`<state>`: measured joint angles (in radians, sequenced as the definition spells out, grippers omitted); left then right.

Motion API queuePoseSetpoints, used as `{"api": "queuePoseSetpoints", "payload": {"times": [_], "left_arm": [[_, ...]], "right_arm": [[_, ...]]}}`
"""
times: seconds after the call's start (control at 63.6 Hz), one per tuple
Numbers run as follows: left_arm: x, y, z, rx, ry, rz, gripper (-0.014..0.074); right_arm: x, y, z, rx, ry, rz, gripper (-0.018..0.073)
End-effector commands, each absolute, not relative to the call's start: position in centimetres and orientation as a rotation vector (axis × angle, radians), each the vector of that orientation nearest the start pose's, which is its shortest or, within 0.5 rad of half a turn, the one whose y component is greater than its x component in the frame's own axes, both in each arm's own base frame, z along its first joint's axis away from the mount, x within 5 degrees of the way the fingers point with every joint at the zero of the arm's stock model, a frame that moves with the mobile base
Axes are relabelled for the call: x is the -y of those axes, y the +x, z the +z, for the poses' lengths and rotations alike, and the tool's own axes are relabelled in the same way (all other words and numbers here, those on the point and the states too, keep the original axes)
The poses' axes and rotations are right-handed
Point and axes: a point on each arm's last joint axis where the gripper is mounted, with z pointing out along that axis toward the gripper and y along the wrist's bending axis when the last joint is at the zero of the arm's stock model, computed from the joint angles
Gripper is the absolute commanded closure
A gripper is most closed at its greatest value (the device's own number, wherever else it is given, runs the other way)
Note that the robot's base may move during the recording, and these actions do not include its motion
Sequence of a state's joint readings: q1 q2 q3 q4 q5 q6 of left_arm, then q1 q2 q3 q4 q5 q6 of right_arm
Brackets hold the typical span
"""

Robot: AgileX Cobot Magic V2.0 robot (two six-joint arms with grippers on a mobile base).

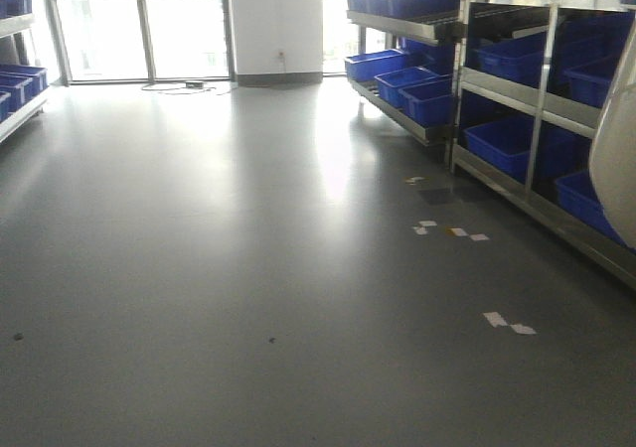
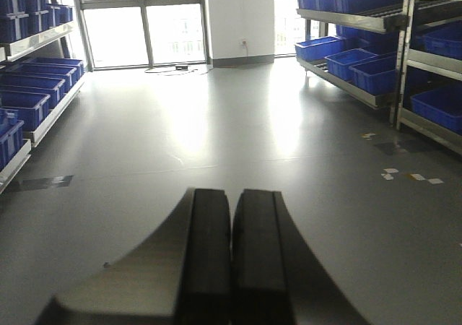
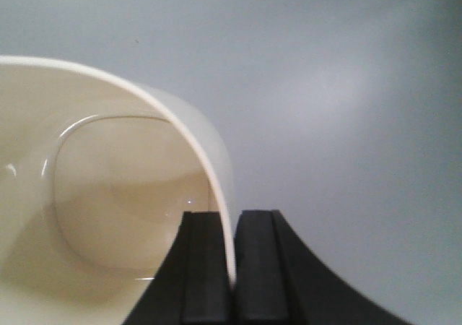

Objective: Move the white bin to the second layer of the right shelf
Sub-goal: 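Drive the base toward the windows, turning past the crate racks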

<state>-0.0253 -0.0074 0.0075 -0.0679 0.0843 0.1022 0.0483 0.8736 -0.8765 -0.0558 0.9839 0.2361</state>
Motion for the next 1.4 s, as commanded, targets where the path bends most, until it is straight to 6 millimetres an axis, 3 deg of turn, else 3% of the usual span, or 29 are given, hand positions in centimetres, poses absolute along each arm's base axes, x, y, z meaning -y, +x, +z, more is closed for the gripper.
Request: {"api": "queuePoseSetpoints", "payload": {"times": [0.0,1.385], "left_arm": [[0.17,5.65,19.93,-1.507,0.041,-0.003,0.0512],[0.17,5.65,19.93,-1.507,0.041,-0.003,0.0512]], "right_arm": [[-0.22,15.53,35.17,-2.354,0.201,0.055,0.0506],[-0.22,15.53,35.17,-2.354,0.201,0.055,0.0506]]}}
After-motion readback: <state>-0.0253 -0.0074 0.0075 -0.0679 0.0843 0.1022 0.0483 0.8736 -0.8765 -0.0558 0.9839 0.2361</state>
